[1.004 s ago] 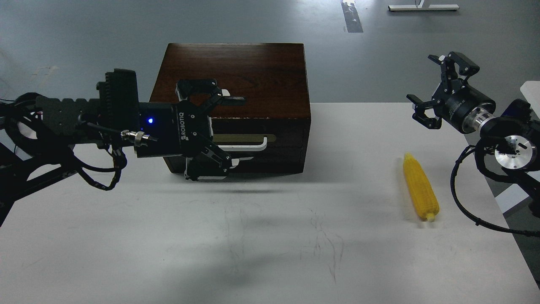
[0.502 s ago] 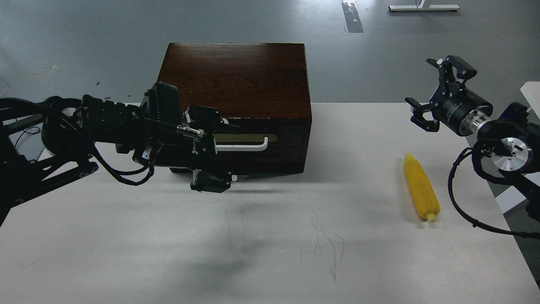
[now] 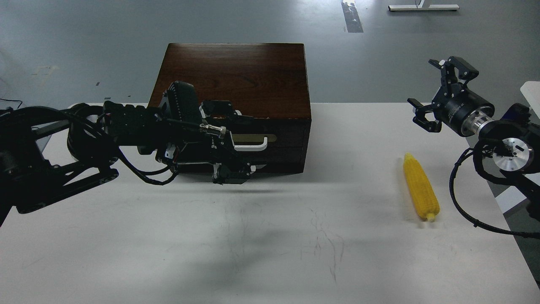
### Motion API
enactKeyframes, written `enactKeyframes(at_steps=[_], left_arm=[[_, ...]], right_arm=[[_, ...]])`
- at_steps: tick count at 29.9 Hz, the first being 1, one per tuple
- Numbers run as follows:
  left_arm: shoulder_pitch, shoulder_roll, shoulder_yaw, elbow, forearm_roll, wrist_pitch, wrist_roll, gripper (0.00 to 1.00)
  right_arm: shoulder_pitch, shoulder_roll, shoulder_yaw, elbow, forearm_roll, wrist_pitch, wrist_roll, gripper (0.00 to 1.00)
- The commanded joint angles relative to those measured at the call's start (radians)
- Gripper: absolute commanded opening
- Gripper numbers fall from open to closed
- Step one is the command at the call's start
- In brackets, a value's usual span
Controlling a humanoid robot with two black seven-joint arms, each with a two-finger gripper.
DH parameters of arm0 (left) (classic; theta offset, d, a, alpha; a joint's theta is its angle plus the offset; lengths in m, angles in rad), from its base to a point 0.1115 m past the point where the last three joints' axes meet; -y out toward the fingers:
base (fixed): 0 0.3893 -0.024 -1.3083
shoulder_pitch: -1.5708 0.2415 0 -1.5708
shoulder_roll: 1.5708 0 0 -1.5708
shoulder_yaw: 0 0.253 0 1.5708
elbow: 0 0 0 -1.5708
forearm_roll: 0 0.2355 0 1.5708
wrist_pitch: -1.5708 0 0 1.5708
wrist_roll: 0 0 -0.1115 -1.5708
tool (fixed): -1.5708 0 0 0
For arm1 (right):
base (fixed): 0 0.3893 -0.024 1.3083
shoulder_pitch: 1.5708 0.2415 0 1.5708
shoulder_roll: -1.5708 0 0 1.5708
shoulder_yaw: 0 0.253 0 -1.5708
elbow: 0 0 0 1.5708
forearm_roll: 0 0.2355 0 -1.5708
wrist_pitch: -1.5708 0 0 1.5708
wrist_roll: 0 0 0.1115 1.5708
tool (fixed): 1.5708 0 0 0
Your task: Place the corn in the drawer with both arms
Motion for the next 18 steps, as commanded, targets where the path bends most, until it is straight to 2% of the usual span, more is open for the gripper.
enactKeyframes(at_steps=[1,6,10,18], left_arm=[[0.009,0.000,0.005,0.001,0.000,-0.002,-0.001,0.98],[0.024,-0.001,0.005,0.005,0.000,-0.019,0.007,0.98],[0.050,0.000,0.005,0.010,0.000,-0.047,0.045,0.98],[0.071,-0.006,0.005,0.010,0.000,-0.083,0.096,0.98]], right_arm=[[-0.001,0.001,0.000,0.000,0.000,0.000,0.001,1.00],[-0.004,0.002,0.000,-0.012,0.000,0.000,0.001,1.00],[-0.004,0.001,0.000,-0.014,0.000,0.000,0.001,1.00],[-0.011,0.001,0.000,-0.016,0.000,0.000,0.001,1.00]])
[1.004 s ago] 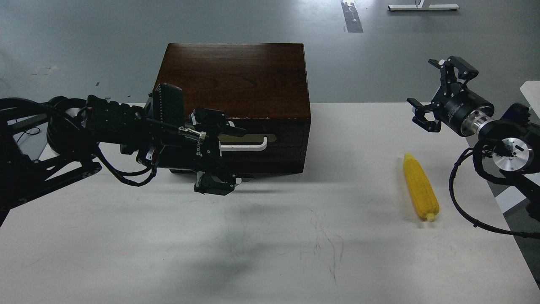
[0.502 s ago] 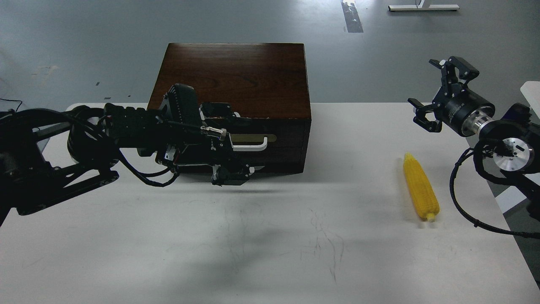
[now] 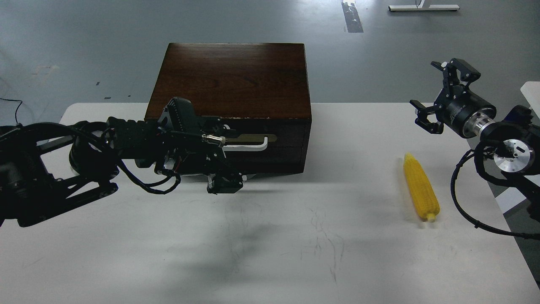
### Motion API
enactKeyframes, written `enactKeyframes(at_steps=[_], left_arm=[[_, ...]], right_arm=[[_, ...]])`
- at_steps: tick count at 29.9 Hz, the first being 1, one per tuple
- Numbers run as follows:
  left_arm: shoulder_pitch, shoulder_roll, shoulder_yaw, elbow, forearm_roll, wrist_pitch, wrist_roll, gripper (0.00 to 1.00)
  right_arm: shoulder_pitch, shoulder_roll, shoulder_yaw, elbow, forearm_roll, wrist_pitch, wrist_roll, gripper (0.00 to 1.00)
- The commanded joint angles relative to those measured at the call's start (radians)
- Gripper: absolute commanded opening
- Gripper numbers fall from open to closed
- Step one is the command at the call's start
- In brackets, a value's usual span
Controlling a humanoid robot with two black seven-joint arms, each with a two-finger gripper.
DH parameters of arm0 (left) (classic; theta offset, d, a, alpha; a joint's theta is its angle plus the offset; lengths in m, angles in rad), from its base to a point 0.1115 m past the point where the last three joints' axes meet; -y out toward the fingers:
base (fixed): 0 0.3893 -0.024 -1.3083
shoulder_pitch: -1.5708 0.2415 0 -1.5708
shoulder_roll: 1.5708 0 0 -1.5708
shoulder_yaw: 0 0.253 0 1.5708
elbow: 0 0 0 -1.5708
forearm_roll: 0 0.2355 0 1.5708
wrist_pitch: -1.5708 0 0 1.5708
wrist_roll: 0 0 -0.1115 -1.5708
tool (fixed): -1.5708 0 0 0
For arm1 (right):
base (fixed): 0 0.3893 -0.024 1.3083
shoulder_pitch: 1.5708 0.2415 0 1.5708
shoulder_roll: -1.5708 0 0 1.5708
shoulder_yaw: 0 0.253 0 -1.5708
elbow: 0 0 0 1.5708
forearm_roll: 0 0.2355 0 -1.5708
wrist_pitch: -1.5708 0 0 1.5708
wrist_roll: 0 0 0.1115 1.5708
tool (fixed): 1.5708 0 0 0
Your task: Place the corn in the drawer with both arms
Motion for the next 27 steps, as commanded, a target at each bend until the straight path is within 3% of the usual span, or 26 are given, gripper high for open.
enactKeyframes(at_steps=[1,6,8,27], left_arm=[[0.003,-0.002,0.000,0.000,0.000,-0.021,0.029,0.98],[0.004,-0.008,-0.001,0.000,0.000,-0.030,0.111,0.98],[0.012,-0.010,-0.001,0.000,0.000,-0.030,0.121,0.98],[0.040,-0.013,0.002,-0.005,0.000,-0.054,0.114,0.98]], right_arm=[[-0.005,0.000,0.000,-0.002,0.000,0.000,-0.001,1.00],[-0.008,0.001,0.000,-0.017,0.000,0.000,-0.001,1.00],[-0.009,0.003,0.000,-0.020,0.000,0.000,0.000,1.00],[-0.012,0.018,-0.001,-0.037,0.000,0.000,0.000,1.00]])
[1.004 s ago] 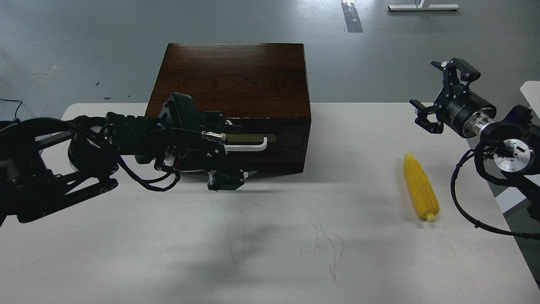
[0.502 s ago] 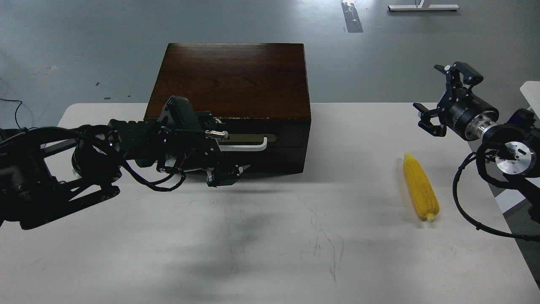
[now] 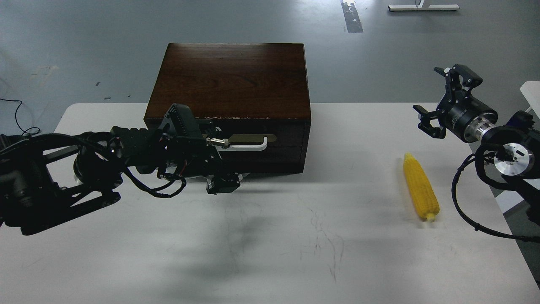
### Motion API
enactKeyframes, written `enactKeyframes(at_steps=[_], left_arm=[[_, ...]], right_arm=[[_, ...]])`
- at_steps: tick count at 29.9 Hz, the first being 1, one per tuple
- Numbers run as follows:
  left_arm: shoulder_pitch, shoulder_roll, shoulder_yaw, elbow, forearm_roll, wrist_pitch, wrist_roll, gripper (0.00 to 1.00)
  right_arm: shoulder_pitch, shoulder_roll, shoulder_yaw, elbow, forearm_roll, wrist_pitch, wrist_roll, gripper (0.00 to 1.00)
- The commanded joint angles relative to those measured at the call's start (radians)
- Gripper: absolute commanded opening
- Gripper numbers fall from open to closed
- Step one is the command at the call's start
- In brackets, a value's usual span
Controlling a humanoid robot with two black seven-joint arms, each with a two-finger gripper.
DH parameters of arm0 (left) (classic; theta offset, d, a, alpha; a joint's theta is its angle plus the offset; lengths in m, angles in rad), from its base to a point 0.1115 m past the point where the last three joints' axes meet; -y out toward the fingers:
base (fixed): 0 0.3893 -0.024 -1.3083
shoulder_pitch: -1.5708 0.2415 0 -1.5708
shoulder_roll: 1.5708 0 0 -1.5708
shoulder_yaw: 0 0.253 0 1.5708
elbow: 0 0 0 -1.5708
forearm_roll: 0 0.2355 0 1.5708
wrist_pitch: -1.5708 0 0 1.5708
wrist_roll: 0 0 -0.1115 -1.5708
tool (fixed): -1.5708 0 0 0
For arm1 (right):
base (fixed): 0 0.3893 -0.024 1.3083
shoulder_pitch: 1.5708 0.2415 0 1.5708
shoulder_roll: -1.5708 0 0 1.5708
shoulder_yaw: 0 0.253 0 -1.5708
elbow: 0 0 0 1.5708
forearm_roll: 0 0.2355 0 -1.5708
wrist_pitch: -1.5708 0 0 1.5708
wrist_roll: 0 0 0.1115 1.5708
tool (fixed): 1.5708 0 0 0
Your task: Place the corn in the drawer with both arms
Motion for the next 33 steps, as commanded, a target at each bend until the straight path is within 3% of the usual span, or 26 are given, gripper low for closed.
enactKeyframes(at_steps=[1,22,33], left_arm=[[0.002,-0.001,0.003,0.001,0.000,-0.007,0.001,0.98],[-0.015,-0.028,0.012,0.030,0.000,-0.006,-0.007,0.99],[-0.015,-0.044,0.020,0.062,0.000,-0.006,-0.056,0.98]], right_arm=[[-0.001,0.004,0.001,0.000,0.000,-0.001,0.000,1.00],[-0.005,0.016,0.001,-0.026,0.000,0.002,0.000,1.00],[-0.008,0.016,0.000,-0.029,0.000,0.002,0.000,1.00]])
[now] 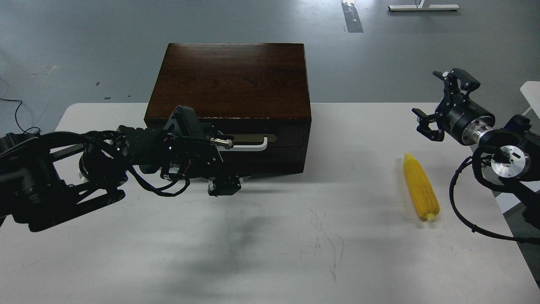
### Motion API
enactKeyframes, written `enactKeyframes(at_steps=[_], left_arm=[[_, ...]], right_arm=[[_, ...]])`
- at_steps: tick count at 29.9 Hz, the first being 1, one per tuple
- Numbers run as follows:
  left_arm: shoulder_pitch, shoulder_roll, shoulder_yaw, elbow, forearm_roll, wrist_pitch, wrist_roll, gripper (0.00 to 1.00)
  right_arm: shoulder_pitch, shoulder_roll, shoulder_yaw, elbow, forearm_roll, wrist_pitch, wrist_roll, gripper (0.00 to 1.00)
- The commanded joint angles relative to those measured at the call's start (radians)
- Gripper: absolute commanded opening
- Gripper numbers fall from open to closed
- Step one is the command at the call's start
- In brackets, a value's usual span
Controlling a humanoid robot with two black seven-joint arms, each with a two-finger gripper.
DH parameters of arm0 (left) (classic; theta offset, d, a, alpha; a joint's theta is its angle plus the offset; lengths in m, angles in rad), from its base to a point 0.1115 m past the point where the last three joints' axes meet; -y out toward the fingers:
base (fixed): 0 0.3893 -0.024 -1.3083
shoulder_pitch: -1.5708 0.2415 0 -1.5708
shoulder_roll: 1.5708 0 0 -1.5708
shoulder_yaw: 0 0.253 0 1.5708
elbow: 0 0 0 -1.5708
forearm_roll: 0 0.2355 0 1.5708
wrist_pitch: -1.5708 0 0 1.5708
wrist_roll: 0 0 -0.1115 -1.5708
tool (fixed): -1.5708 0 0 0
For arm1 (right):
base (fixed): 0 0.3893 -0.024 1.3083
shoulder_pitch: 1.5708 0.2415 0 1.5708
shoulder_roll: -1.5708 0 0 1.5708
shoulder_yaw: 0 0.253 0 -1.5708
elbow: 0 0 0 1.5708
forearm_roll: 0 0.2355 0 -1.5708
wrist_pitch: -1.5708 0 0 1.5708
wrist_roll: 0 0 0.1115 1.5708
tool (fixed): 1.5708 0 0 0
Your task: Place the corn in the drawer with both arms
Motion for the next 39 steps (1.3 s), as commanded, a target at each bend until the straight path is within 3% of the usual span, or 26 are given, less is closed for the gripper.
enactKeyframes(at_steps=[1,12,16,20,28,34,39], left_arm=[[-0.003,-0.013,0.005,0.020,0.000,0.000,-0.006,0.98],[-0.006,-0.044,0.006,0.049,0.000,0.000,-0.016,0.99],[-0.007,-0.044,0.013,0.048,0.000,0.000,-0.072,0.98],[-0.023,-0.042,0.026,0.045,0.000,0.000,-0.163,0.98],[-0.027,-0.041,0.042,0.041,0.000,0.000,-0.182,0.98],[-0.029,-0.036,0.071,0.035,0.000,0.000,-0.245,0.99],[-0.026,-0.033,0.078,0.023,0.000,0.000,-0.251,0.98]], right_arm=[[-0.001,0.000,-0.002,-0.001,0.000,0.000,0.000,1.00],[-0.008,0.002,0.000,-0.015,0.000,0.000,0.000,1.00],[-0.008,0.000,0.000,-0.020,0.000,0.002,0.000,1.00],[-0.008,0.002,0.000,-0.021,0.000,0.002,0.000,1.00],[-0.008,0.015,0.000,-0.029,0.000,0.002,0.000,1.00],[-0.009,0.015,0.000,-0.030,0.000,0.002,0.000,1.00],[-0.011,0.015,0.000,-0.030,0.000,0.002,0.000,1.00]])
